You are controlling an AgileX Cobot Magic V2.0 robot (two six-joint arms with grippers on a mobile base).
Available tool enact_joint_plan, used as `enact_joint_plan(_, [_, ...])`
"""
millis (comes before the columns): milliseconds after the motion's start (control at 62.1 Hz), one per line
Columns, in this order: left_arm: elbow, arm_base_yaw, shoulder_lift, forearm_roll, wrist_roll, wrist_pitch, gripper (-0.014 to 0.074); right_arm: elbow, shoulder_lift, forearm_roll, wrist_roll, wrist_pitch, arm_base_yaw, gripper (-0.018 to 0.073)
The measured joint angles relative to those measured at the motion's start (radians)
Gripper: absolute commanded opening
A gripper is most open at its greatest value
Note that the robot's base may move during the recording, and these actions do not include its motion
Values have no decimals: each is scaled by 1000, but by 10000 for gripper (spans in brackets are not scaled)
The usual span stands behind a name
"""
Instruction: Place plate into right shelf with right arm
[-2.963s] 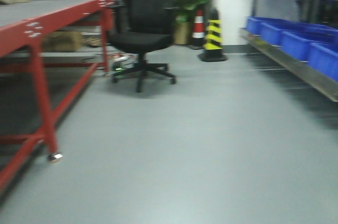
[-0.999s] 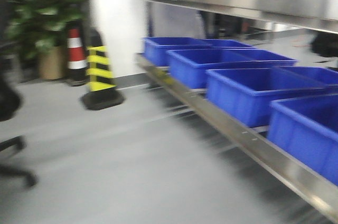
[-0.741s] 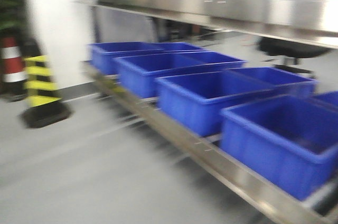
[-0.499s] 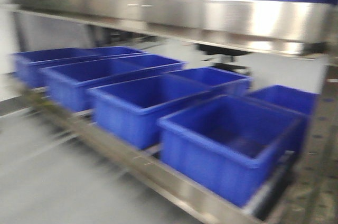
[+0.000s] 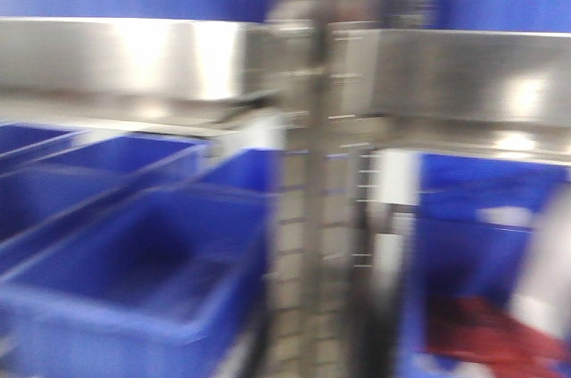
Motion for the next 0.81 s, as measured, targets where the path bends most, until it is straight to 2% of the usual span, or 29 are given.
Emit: enact_joint_plan(805, [0, 0, 0, 0, 0, 0, -47, 0, 0, 0, 0, 0, 0, 55])
